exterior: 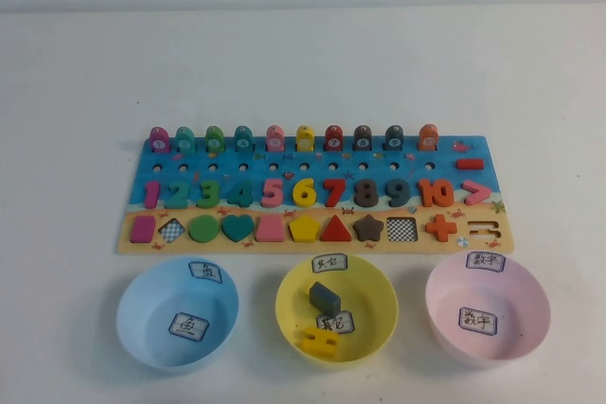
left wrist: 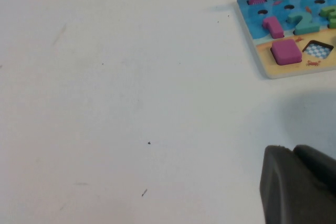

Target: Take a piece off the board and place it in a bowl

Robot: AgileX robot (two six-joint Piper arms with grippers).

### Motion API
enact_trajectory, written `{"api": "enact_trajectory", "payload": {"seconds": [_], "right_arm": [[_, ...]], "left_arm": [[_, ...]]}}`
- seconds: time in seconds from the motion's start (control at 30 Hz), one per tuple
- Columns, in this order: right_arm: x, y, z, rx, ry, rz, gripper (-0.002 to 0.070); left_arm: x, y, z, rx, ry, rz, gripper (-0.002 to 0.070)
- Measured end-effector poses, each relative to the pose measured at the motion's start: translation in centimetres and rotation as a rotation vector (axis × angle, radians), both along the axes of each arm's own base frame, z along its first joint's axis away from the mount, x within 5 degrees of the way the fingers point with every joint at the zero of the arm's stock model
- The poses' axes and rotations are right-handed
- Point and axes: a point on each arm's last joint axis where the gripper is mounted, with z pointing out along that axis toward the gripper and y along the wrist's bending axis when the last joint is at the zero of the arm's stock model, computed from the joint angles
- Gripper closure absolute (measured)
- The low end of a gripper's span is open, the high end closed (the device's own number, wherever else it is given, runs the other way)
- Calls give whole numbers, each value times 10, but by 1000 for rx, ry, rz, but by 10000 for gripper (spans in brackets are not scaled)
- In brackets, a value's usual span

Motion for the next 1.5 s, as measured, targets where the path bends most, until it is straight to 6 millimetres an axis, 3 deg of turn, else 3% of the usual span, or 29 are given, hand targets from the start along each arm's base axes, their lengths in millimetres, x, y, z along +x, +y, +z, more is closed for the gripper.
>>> {"api": "enact_trajectory", "payload": {"seconds": [0.23,0.53,0.9,1.1,1.5], "right_arm": [[-11,-38,-39,93,-136,-353,693],[-19,-59,-53,129,-209,-642,693],[-20,-60,-84,217,-88,-684,693],[-24,-59,-100,230,85,-709,693],[-25,-59,-106,204,147,-716,694]], "left_arm": [[0,0,0,0,0,0,680],[0,0,0,0,0,0,680],[0,0,0,0,0,0,680],[0,0,0,0,0,0,680],[0,0,0,0,0,0,680]]}}
